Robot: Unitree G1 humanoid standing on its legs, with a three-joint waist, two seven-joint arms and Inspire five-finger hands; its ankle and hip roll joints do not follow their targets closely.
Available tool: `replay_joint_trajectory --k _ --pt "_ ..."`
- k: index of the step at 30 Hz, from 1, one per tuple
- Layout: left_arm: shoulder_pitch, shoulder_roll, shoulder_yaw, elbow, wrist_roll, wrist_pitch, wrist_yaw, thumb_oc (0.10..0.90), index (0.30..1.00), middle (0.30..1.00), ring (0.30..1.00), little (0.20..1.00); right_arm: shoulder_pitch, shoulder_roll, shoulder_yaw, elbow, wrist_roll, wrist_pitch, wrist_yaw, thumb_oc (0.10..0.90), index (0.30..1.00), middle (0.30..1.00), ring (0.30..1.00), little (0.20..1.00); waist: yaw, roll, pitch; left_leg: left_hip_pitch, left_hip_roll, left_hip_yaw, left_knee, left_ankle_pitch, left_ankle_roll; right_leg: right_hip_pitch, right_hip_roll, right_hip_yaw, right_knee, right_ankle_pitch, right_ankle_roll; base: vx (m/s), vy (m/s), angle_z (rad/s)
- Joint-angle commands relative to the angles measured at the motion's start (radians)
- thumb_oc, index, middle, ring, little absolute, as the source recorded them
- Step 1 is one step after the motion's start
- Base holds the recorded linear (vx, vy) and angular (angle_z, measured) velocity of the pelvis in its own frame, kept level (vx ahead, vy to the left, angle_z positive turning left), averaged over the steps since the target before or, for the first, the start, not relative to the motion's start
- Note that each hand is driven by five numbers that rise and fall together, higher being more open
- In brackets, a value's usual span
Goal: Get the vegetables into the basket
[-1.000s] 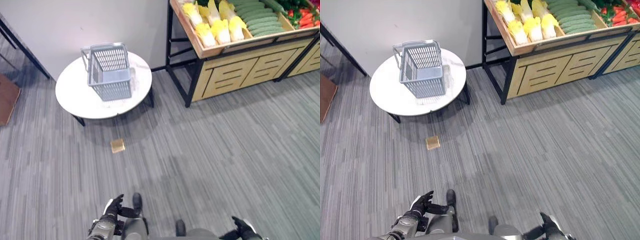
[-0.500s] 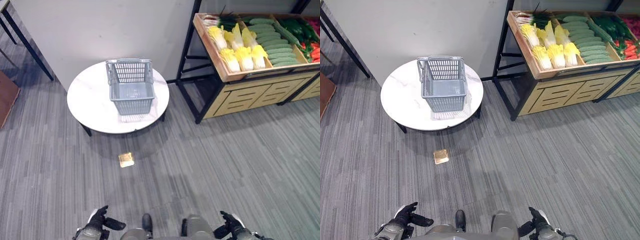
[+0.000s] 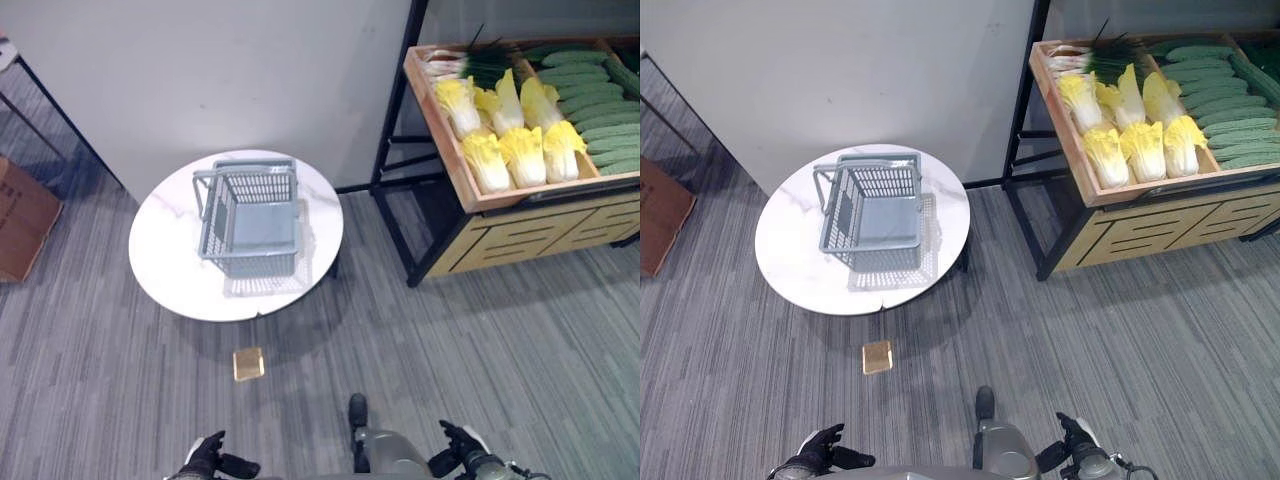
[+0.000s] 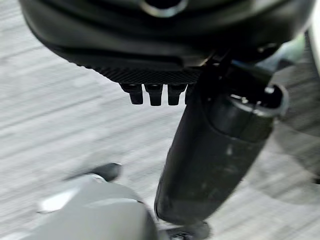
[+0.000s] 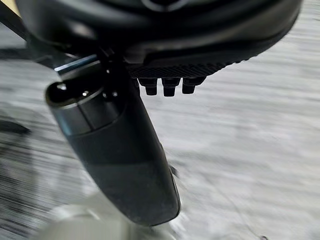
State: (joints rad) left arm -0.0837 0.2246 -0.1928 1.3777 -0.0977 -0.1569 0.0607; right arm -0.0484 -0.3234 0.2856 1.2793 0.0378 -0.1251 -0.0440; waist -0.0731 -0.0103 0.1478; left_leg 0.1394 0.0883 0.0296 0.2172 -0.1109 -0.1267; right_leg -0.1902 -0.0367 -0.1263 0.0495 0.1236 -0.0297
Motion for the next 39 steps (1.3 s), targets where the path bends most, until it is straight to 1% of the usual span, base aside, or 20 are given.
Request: replay_joint_trajectory --k 1,2,3,4,6,8,11,13,16,17,18,20,21,22,28,29,32,33,37,39 --pt "-0.021 0.043 -0.011 -0.021 -0.031 -0.01 0.015 0.9 1.0 1.0 1.0 1.0 -0.009 -0.018 -0.004 0.038 0.025 -0.013 -0.009 0.9 1.0 1.0 1.0 1.0 -0.014 -0.033 0.019 -0.145 -0.024 -0.017 0.13 0.131 0.016 0.009 -0.067 0.037 0.073 -0.051 0.123 0.09 -0.116 0.29" --pt "-0.021 0.043 -0.011 -0.021 -0.031 -0.01 0.015 0.9 1.0 1.0 1.0 1.0 -0.009 -0.018 -0.004 0.038 0.025 -0.013 -0.009 0.9 1.0 1.0 1.0 1.0 -0.015 -0.033 0.019 -0.146 -0.023 -0.018 0.132 0.13 0.015 0.009 -0.067 0.035 0.074 -0.051 0.122 0.11 -0.098 0.49" --pt "-0.036 0.038 -0.022 -0.034 -0.046 -0.016 0.027 0.9 1.0 1.0 1.0 1.0 0.0 -0.027 -0.011 0.054 0.03 -0.012 -0.016 0.9 1.0 1.0 1.0 1.0 -0.011 -0.037 0.031 -0.198 -0.016 -0.017 0.184 0.17 0.009 0.042 -0.077 0.022 0.063 -0.063 0.112 0.11 -0.061 0.35" --pt "-0.04 0.035 -0.029 -0.04 -0.047 -0.018 0.03 0.9 1.0 1.0 1.0 1.0 0.0 -0.03 -0.014 0.058 0.032 -0.012 -0.02 0.9 1.0 1.0 1.0 1.0 -0.01 -0.039 0.035 -0.22 0.0 0.001 0.17 0.168 0.014 0.054 -0.085 0.018 0.059 -0.069 0.113 0.15 -0.049 0.31" --pt "-0.047 0.032 -0.044 -0.052 -0.044 -0.021 0.035 0.9 1.0 1.0 1.0 1.0 -0.001 -0.031 -0.018 0.062 0.035 -0.008 -0.025 0.9 1.0 1.0 1.0 1.0 -0.008 -0.041 0.038 -0.252 0.03 0.033 0.092 0.136 0.024 0.074 -0.101 0.014 0.046 -0.081 0.125 0.14 0.058 0.37" --pt "-0.046 0.03 -0.051 -0.055 -0.035 -0.025 0.051 0.9 1.0 1.0 1.0 1.0 -0.002 -0.03 -0.014 0.061 0.03 -0.006 -0.031 0.9 1.0 1.0 1.0 1.0 -0.001 -0.034 0.033 -0.27 0.049 0.025 -0.036 0.124 0.025 0.08 -0.106 0.027 0.041 -0.095 0.14 0.17 0.148 0.19" --pt "-0.054 0.027 -0.064 -0.056 -0.028 -0.026 0.058 0.9 1.0 1.0 1.0 1.0 -0.003 -0.027 -0.007 0.059 0.02 -0.004 -0.034 0.9 1.0 1.0 1.0 1.0 0.014 -0.016 0.028 -0.298 0.083 -0.015 -0.15 0.199 0.009 0.097 -0.109 0.057 0.037 -0.104 0.152 0.18 0.223 -0.2" --pt "-0.048 0.031 -0.065 -0.051 -0.019 -0.023 0.052 0.9 1.0 1.0 1.0 1.0 0.001 -0.021 -0.019 0.063 0.021 -0.003 -0.03 0.9 1.0 1.0 1.0 1.0 0.017 -0.013 0.018 -0.291 0.058 -0.024 -0.159 0.183 0.019 0.104 -0.116 0.083 0.048 -0.115 0.163 0.19 0.296 -0.45" --pt "-0.043 0.038 -0.065 -0.039 0.0 -0.019 0.046 0.9 1.0 1.0 1.0 1.0 0.013 -0.01 -0.043 0.073 0.022 0.003 -0.029 0.9 1.0 1.0 1.0 1.0 0.007 -0.025 0.011 -0.27 0.024 0.024 -0.15 0.155 0.044 0.106 -0.154 0.109 0.074 -0.089 0.188 0.15 0.396 -0.75" --pt "-0.044 0.051 -0.066 -0.043 0.017 -0.019 0.038 0.9 1.0 1.0 1.0 1.0 0.011 0.002 -0.034 0.07 0.009 0.006 -0.024 0.9 1.0 1.0 1.0 1.0 0.007 -0.042 0.01 -0.255 -0.008 0.063 -0.146 0.13 0.073 0.094 -0.186 0.136 0.076 -0.019 0.212 0.1 0.494 -0.3" --pt "-0.045 0.055 -0.061 -0.043 0.015 -0.018 0.037 0.9 1.0 1.0 1.0 1.0 0.009 0.007 -0.03 0.07 0.002 0.009 -0.023 0.9 1.0 1.0 1.0 1.0 0.01 -0.045 0.01 -0.249 -0.018 0.075 -0.148 0.123 0.083 0.086 -0.197 0.139 0.082 0.001 0.218 0.08 0.439 -0.5" --pt "-0.042 0.067 -0.04 -0.039 0.001 -0.017 0.038 0.9 1.0 1.0 1.0 1.0 0.006 0.017 -0.024 0.067 0.0 0.011 -0.019 0.9 1.0 1.0 1.0 1.0 0.013 -0.049 0.009 -0.222 -0.036 0.101 -0.178 0.119 0.1 0.069 -0.213 0.13 0.109 0.057 0.227 0.06 0.249 -0.72" --pt "-0.042 0.067 -0.04 -0.039 0.001 -0.017 0.038 0.9 1.0 1.0 1.0 1.0 0.006 0.017 -0.024 0.067 0.0 0.011 -0.019 0.9 1.0 1.0 1.0 1.0 0.013 -0.049 0.009 -0.222 -0.036 0.101 -0.178 0.119 0.1 0.069 -0.213 0.13 0.109 0.057 0.227 0.06 0.315 -0.34" --pt "-0.038 0.078 -0.022 -0.024 -0.001 -0.01 0.034 0.9 1.0 1.0 1.0 1.0 0.004 0.026 -0.017 0.054 0.005 0.008 -0.017 0.9 1.0 1.0 1.0 1.0 0.017 -0.041 0.014 -0.197 -0.042 0.115 -0.204 0.121 0.114 0.048 -0.211 0.087 0.174 0.056 0.221 0.03 0.181 -0.01" --pt "-0.023 0.087 0.011 0.008 -0.01 -0.008 0.028 0.9 1.0 1.0 1.0 1.0 -0.008 0.031 -0.01 0.043 0.01 -0.001 -0.019 0.9 1.0 1.0 1.0 1.0 0.023 -0.052 -0.003 -0.171 -0.043 0.113 -0.228 0.117 0.103 0.046 -0.205 0.07 0.04 0.046 0.228 0.07 0.013 0.05" --pt "-0.022 0.089 0.013 0.011 -0.009 -0.008 0.027 0.9 1.0 1.0 1.0 1.0 -0.014 0.034 -0.006 0.036 0.011 -0.002 -0.019 0.9 1.0 1.0 1.0 1.0 0.019 -0.055 0.0 -0.174 -0.041 0.103 -0.221 0.117 0.099 0.048 -0.201 0.093 0.025 0.039 0.227 0.03 -0.099 0.0" --pt "-0.012 0.085 0.015 0.017 -0.007 -0.008 0.028 0.9 1.0 1.0 1.0 1.0 -0.015 0.032 -0.003 0.035 0.014 -0.003 -0.02 0.9 1.0 1.0 1.0 1.0 0.028 -0.063 -0.008 -0.167 -0.031 0.098 -0.229 0.123 0.087 0.072 -0.192 0.092 -0.012 0.017 0.224 0.07 -0.149 0.26" --pt "0.002 0.076 0.024 0.023 -0.01 -0.009 0.025 0.9 1.0 1.0 1.0 1.0 -0.012 0.021 -0.01 0.047 0.013 -0.003 -0.021 0.9 1.0 1.0 1.0 1.0 0.041 -0.059 -0.029 -0.151 -0.014 0.083 -0.26 0.139 0.07 0.109 -0.178 0.059 -0.048 -0.002 0.217 0.15 -0.238 0.3" --pt "0.011 0.065 0.017 0.025 -0.007 -0.007 0.025 0.9 1.0 1.0 1.0 1.0 -0.014 -0.005 -0.029 0.072 0.012 -0.001 -0.038 0.9 1.0 1.0 1.0 1.0 0.051 -0.051 -0.045 -0.144 0.005 0.055 -0.284 0.156 0.056 0.137 -0.159 0.029 -0.065 -0.02 0.208 0.08 -0.158 0.2" --pt "0.019 0.061 0.015 0.026 0.0 -0.006 0.031 0.9 1.0 1.0 1.0 1.0 -0.034 -0.052 -0.044 0.072 -0.002 -0.011 -0.066 0.9 1.0 1.0 1.0 1.0 0.061 -0.05 -0.055 -0.135 0.013 0.033 -0.294 0.16 0.052 0.162 -0.152 0.013 -0.077 -0.027 0.204 0.09 -0.129 0.18"
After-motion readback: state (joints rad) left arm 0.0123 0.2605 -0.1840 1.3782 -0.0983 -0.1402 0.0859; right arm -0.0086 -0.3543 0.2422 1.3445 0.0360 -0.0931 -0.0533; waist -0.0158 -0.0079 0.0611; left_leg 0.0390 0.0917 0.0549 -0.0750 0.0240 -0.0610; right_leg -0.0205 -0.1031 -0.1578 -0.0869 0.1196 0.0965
